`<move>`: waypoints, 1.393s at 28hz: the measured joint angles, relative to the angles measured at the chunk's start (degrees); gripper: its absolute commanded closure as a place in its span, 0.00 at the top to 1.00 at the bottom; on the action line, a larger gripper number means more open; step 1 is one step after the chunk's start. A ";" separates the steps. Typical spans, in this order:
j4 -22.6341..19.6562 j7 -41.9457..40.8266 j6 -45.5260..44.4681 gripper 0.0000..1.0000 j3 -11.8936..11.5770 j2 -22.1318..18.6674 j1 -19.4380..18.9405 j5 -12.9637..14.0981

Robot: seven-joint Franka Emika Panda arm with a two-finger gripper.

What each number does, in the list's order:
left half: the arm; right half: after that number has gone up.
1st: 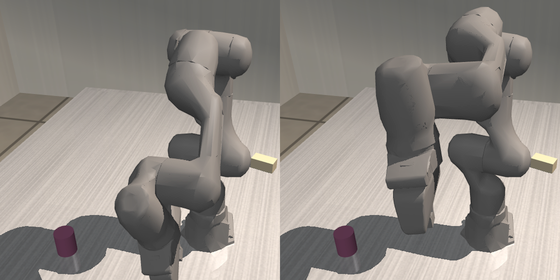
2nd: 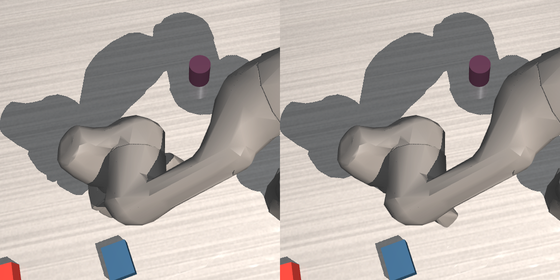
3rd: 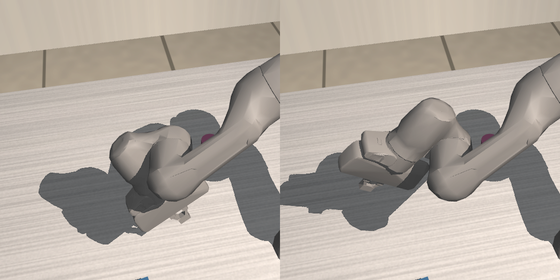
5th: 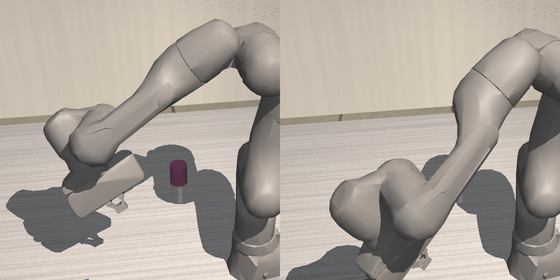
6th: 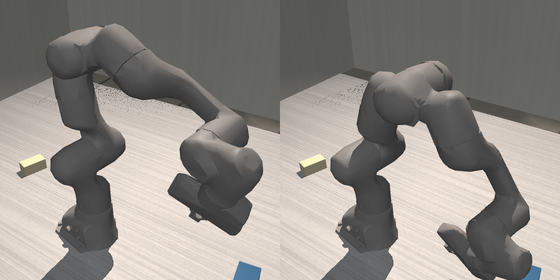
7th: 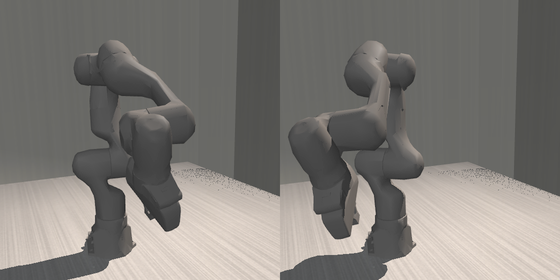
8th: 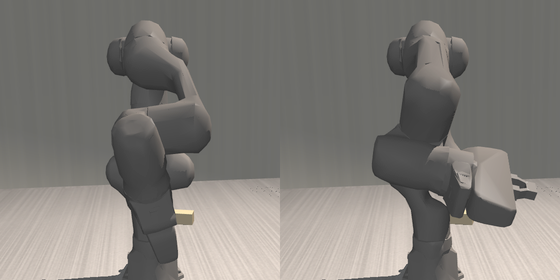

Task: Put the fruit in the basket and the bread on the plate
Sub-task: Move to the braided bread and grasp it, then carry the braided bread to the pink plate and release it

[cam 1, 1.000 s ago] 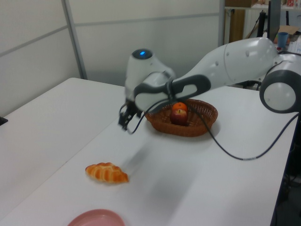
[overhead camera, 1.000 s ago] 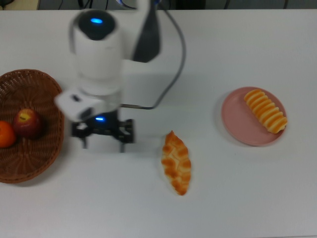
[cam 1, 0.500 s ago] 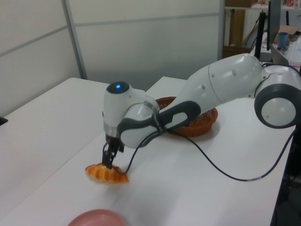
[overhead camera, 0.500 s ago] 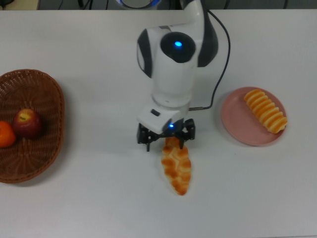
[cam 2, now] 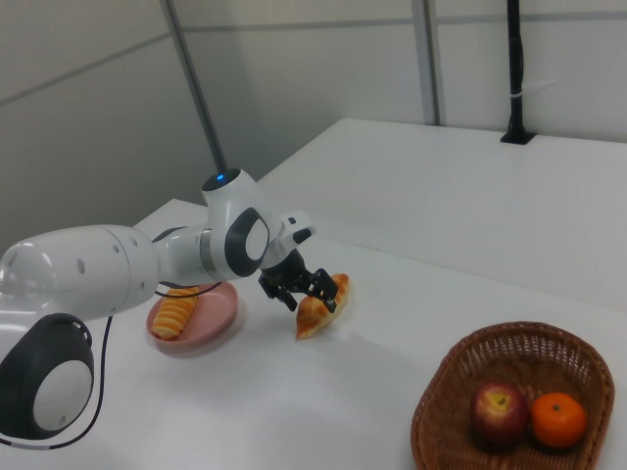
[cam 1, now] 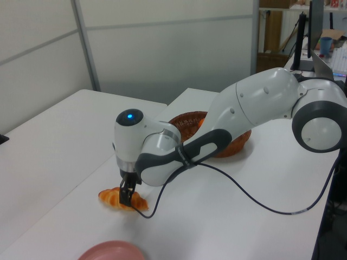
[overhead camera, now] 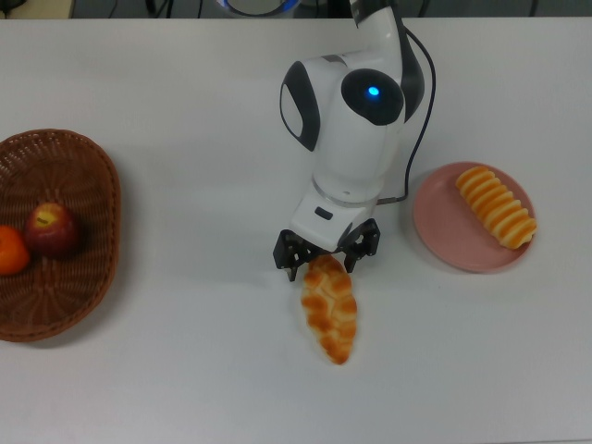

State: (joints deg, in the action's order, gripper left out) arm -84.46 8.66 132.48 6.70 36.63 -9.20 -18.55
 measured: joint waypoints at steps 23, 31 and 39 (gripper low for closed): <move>0.32 4.57 0.00 0.00 -0.04 1.14 -1.00 -4.98; 2.94 6.72 0.01 0.00 -1.32 -0.52 1.28 -3.92; 4.03 6.71 0.01 0.00 -1.51 -5.49 7.41 0.26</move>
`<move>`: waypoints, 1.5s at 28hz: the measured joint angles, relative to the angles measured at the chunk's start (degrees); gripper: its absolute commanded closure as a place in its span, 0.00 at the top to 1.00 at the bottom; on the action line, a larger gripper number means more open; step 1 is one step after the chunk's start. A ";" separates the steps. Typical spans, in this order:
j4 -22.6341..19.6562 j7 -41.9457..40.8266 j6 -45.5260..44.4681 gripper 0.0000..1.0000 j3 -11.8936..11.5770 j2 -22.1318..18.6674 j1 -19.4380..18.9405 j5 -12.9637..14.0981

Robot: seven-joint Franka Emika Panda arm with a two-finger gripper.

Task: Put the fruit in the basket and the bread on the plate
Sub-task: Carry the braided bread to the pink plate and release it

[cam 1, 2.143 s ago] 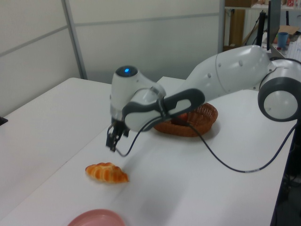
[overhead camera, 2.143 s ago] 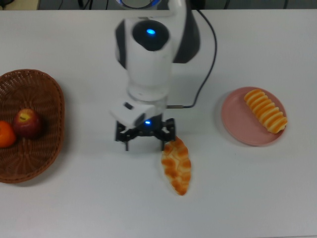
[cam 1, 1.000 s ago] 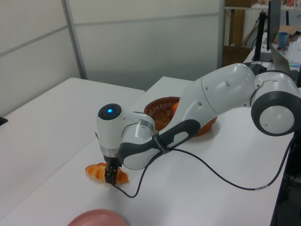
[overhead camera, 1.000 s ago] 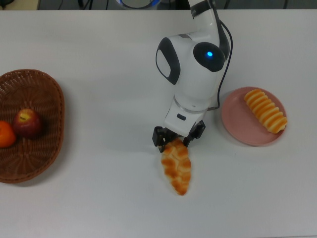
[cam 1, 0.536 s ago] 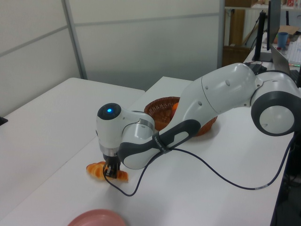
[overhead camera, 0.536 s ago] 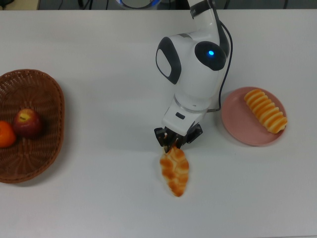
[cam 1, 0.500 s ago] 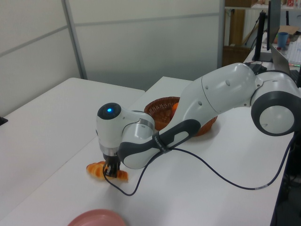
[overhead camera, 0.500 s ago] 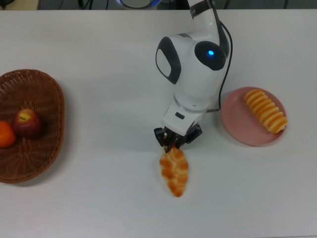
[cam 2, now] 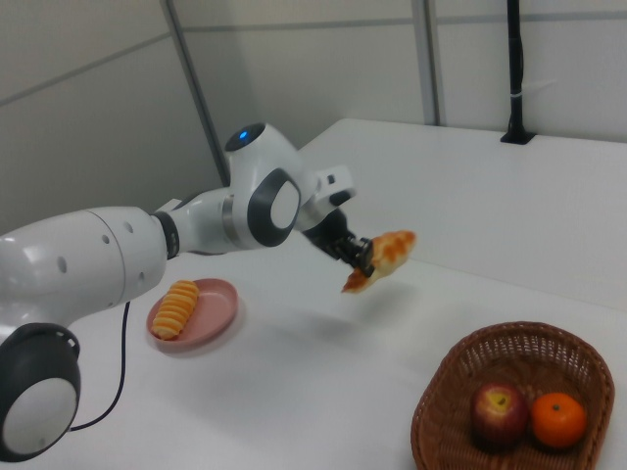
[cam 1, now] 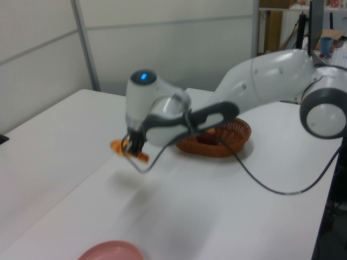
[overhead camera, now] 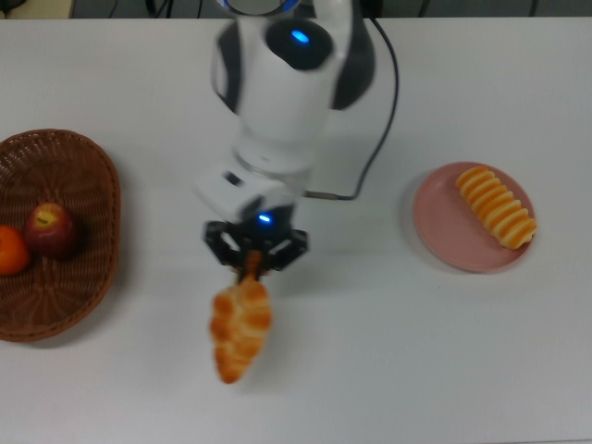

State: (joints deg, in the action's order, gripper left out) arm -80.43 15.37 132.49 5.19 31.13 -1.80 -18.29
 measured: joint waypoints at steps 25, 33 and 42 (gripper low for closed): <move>-1.21 0.16 -8.48 0.00 10.62 -2.58 -8.28 0.73; -2.51 0.47 -18.43 0.00 10.67 -2.42 -15.48 0.73; -4.84 0.48 -22.75 0.92 10.67 -1.16 -19.96 0.01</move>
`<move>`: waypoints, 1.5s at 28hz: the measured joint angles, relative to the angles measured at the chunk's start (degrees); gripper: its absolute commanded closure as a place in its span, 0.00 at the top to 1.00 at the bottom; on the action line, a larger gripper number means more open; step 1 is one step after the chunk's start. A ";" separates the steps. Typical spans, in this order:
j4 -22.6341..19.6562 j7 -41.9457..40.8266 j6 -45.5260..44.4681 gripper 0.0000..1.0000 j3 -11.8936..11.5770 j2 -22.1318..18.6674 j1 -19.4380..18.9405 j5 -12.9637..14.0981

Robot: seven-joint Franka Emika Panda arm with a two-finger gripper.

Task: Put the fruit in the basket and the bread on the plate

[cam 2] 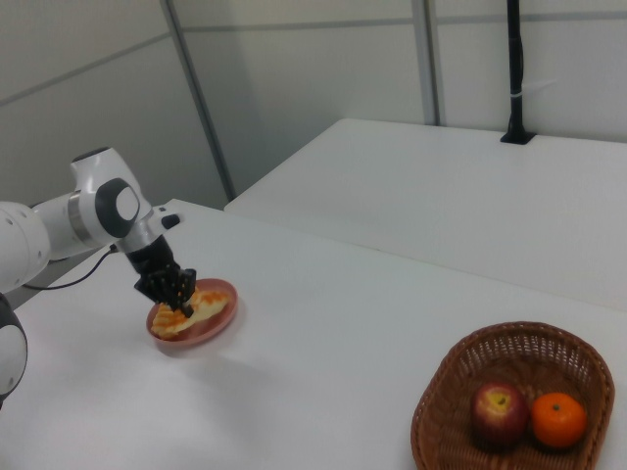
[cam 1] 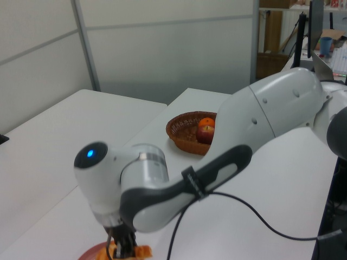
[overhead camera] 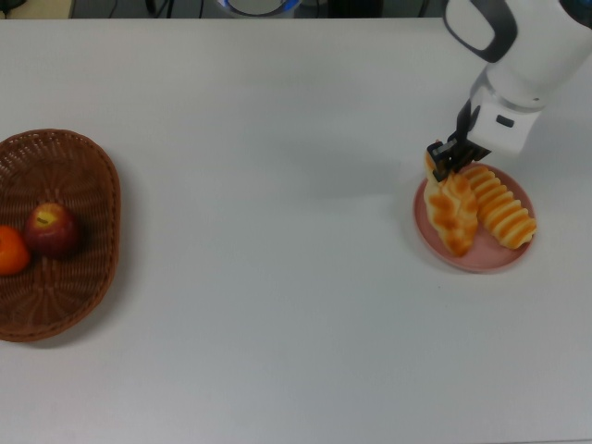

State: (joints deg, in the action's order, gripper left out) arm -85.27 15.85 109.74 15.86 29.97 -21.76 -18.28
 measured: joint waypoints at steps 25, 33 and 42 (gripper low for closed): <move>7.07 -2.90 -23.44 1.00 -0.88 -13.51 8.37 5.43; 6.48 -7.10 -25.94 1.00 -1.90 -15.17 21.04 6.84; 6.39 -19.44 -25.93 1.00 -16.45 -15.30 26.85 19.44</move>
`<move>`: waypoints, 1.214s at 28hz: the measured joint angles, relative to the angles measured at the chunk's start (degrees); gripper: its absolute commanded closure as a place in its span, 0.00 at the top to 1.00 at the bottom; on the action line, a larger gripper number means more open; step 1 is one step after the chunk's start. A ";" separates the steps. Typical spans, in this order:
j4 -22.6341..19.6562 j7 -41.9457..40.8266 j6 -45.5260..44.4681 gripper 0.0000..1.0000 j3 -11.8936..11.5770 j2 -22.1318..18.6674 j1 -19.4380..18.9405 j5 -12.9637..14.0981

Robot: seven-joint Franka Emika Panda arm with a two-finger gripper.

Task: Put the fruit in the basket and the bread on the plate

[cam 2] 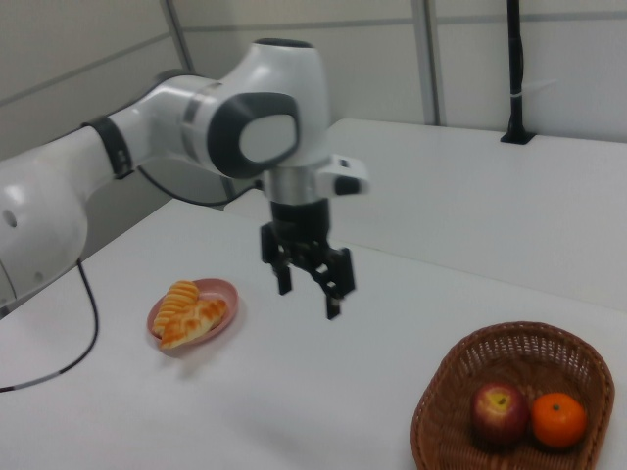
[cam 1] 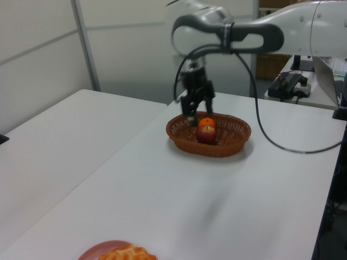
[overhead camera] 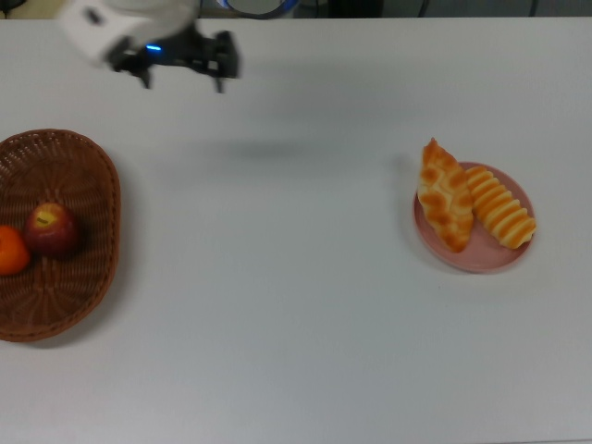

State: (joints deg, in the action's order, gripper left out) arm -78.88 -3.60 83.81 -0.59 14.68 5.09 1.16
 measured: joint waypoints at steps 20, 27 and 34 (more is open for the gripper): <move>-0.01 -1.23 0.00 1.00 -3.34 -0.37 -1.70 1.31; 0.02 -1.18 0.00 1.00 -3.40 -0.53 -1.70 1.22; 0.09 -1.17 0.00 1.00 -3.79 -0.86 -1.69 0.66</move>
State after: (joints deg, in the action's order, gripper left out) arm -78.79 -4.77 83.81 -4.39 13.82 3.40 1.82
